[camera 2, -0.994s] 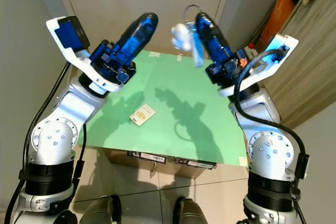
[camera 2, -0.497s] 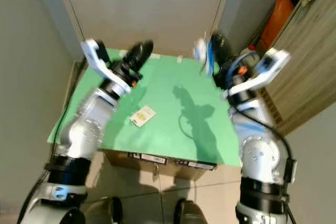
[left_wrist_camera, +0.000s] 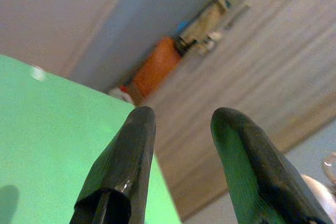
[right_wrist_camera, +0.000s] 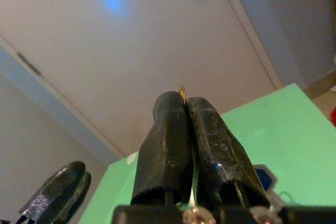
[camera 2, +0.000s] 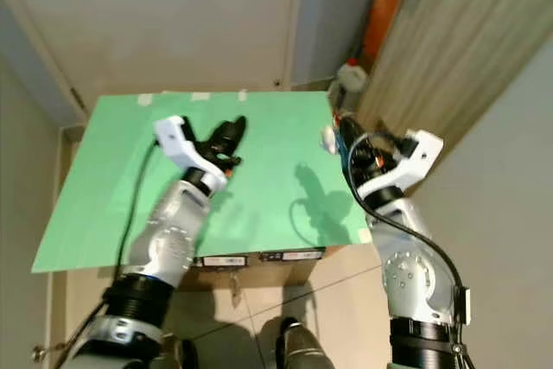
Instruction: Hang keys on a hook
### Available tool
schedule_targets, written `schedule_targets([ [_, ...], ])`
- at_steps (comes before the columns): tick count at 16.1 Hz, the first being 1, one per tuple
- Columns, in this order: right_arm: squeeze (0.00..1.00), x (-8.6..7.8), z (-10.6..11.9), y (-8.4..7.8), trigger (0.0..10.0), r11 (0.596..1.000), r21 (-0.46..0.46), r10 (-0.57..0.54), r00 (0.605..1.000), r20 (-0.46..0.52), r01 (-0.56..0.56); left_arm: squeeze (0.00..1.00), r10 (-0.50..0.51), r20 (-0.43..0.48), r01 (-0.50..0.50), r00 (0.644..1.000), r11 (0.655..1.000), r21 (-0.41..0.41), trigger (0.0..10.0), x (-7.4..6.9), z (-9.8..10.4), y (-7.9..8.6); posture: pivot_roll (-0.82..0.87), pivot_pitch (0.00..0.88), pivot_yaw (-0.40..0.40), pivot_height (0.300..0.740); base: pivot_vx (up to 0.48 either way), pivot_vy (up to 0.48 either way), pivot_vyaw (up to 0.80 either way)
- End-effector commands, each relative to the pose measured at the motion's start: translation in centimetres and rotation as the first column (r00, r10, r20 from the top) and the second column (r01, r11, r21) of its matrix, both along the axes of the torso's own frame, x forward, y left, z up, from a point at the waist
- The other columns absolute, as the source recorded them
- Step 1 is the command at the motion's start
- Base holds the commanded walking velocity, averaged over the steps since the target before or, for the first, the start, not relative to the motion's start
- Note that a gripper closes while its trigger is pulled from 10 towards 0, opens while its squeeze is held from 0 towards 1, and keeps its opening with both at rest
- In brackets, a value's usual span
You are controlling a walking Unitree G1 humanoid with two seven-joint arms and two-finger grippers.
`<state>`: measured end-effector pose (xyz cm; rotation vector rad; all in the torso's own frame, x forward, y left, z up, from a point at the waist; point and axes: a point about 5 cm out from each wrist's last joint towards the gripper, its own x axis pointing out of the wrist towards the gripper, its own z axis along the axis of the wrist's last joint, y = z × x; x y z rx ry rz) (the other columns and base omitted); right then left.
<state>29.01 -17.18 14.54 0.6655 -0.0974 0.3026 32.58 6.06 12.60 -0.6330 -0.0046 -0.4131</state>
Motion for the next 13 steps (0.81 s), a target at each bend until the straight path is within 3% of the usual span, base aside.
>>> schedule_targets([
  [1,0.00,0.1,0.0,0.6,10.0,1.000,-0.009,0.019,1.000,0.012,-0.019,0.00,-0.028,0.003,0.028,1.000,0.999,0.016,10.0,-0.2,-0.4,-0.6,-0.15,0.087,0.009,0.740,0.000,0.000,0.00],
  [4,0.00,0.9,-0.8,2.4,10.0,0.997,-0.026,0.066,0.998,-0.001,-0.066,0.00,-0.098,-0.028,0.101,0.995,0.987,0.124,10.0,-0.3,-2.3,-2.2,-0.14,0.083,-0.004,0.740,0.000,0.000,-0.27],
  [7,0.00,1.2,-1.1,3.0,10.0,0.996,-0.035,0.078,0.997,-0.006,-0.078,0.00,-0.105,-0.034,0.108,0.994,0.986,0.125,10.0,-0.5,-2.5,-2.9,-0.13,0.075,-0.001,0.740,0.000,0.000,0.00],
  [9,0.00,1.4,-1.2,3.1,10.0,0.996,-0.038,0.076,0.997,-0.004,-0.076,0.00,-0.120,-0.021,0.122,0.993,0.974,0.192,10.0,-0.4,-2.9,-3.1,-0.14,0.069,0.006,0.740,0.000,0.000,-0.80],
  [13,0.00,1.5,-1.4,2.7,10.0,0.997,-0.047,0.057,0.998,0.000,-0.057,0.00,-0.101,-0.004,0.099,0.995,0.970,0.222,10.0,0.1,-2.6,-2.7,-0.14,0.065,0.008,0.740,0.000,0.000,-0.80],
])
